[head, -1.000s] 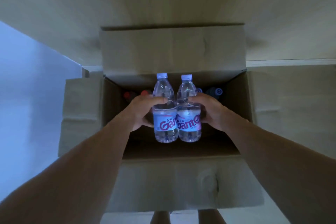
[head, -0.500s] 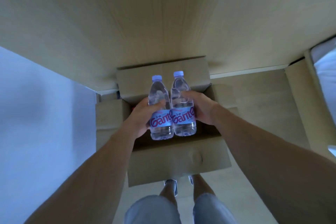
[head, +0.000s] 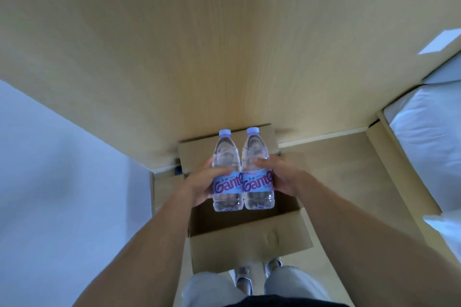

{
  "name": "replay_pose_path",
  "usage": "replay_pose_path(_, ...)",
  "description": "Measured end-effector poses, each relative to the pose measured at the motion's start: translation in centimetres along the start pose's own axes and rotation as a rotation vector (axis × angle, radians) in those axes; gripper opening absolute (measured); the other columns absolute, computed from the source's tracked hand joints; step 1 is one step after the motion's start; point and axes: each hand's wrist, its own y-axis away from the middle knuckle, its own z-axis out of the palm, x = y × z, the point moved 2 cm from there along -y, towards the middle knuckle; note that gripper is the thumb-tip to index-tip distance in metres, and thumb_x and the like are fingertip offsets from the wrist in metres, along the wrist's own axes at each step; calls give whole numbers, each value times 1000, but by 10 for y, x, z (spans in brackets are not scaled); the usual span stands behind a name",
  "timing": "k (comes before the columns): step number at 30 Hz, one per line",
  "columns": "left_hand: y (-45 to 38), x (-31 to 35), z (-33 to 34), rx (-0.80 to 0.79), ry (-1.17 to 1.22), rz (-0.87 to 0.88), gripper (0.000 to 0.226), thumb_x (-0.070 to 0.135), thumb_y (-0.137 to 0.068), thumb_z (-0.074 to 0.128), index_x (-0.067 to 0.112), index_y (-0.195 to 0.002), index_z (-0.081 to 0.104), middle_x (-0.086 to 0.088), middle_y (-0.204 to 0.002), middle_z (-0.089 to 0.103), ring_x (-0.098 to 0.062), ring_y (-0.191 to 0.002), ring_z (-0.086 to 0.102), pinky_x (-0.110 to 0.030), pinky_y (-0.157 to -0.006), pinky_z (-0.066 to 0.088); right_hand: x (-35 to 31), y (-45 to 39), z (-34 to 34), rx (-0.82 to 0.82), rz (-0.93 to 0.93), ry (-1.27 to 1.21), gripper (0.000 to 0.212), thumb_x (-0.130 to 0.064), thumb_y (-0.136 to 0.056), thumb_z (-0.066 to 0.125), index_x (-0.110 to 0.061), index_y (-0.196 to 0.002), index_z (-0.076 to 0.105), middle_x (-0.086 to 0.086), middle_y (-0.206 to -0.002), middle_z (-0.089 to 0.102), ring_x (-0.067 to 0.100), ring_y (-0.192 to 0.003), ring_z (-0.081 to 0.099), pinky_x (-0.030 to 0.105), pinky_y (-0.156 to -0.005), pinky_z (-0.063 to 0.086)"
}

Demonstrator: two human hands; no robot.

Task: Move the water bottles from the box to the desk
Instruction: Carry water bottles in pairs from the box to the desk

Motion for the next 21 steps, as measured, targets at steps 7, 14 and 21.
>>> replay_pose_path(7,17,38,19,58,-86,55,58,18,-85,77,20,-136,50,-16,-116,72,-34,-101,72,-54,-83,59,-21,40,4,72,-62,-38,53,-26,-81,78,-1,-124,59,22,-115,70,39,-109,67,56,-98,52)
replay_pose_path(14,17,55,65,-65,-203,71,77,30,-61,90,24,-129,55,-14,-118,72,-36,-109,69,-68,-92,51,-23,83,-28,185,-120,-96,51,-28,-88,72,-1,-128,56,23,-118,68,38,-110,67,54,-101,51)
replay_pose_path(21,6,45,155,-207,-357,23,66,17,-81,82,23,-137,46,-14,-113,73,-29,-94,74,-56,-78,60,11,149,-93,313,-179,-285,70,-29,-71,78,3,-128,52,25,-118,67,39,-109,67,53,-99,52)
